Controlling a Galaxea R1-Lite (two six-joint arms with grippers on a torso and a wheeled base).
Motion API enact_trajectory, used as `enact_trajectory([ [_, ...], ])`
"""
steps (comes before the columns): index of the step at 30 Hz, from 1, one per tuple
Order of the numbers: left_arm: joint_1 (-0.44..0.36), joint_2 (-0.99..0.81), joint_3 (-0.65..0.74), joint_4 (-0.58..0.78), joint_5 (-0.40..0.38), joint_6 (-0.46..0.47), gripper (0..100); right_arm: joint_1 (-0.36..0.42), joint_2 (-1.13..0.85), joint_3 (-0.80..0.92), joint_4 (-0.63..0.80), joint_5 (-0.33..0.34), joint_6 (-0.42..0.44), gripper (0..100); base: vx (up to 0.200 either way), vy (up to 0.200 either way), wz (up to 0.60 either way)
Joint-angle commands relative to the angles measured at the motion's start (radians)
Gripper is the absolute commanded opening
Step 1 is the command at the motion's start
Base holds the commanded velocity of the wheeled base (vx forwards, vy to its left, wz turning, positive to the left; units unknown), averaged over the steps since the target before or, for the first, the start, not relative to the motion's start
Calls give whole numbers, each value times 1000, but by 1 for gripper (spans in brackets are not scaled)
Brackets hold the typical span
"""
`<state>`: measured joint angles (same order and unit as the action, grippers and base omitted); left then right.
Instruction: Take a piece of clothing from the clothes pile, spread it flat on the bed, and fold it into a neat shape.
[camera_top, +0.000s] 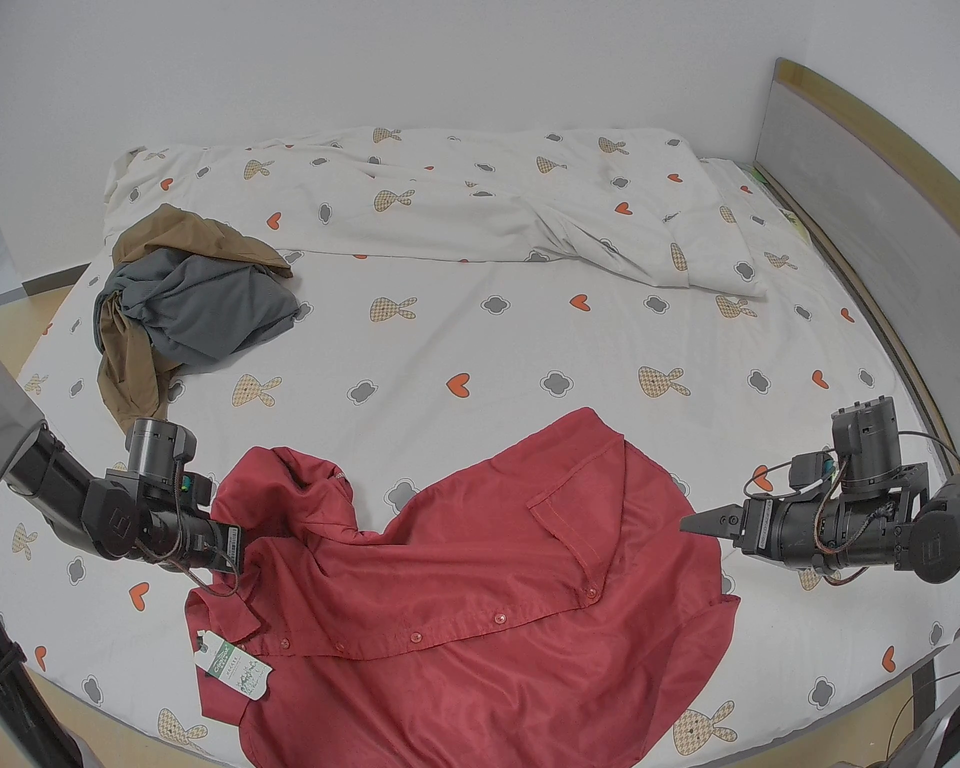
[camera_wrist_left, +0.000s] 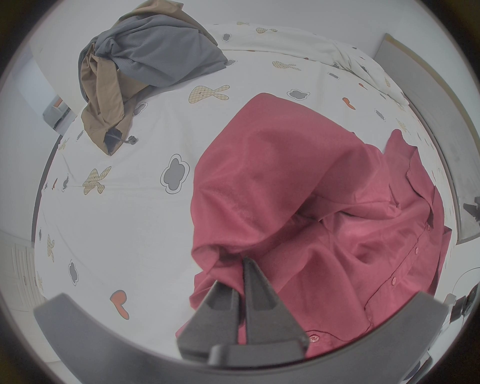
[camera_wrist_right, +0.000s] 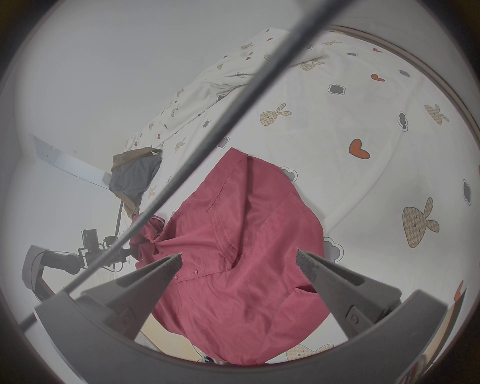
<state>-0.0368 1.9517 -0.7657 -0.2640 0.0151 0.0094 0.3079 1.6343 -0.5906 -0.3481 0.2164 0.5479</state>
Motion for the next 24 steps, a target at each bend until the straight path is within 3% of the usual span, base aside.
enact_trajectory([
  [1, 2, 6, -1, -1, 0, 0, 0, 5, 4, 0, -2, 0, -3, 100, 0, 0, 0],
  [10, 8, -25, 0, -40, 0, -2, 0, 10, 15, -35, -2, 6, -34, 100, 0, 0, 0],
  [18, 12, -31, -18, -41, 6, -8, 0, 10, 280, -304, 0, 29, -32, 100, 0, 0, 0],
  [19, 20, -31, -29, -40, 6, -9, 100, 7, 317, -340, 0, 31, -32, 100, 0, 0, 0],
  [24, 55, -34, -75, -34, 6, -23, 100, -3, 452, -452, 0, 29, -34, 100, 0, 0, 0],
])
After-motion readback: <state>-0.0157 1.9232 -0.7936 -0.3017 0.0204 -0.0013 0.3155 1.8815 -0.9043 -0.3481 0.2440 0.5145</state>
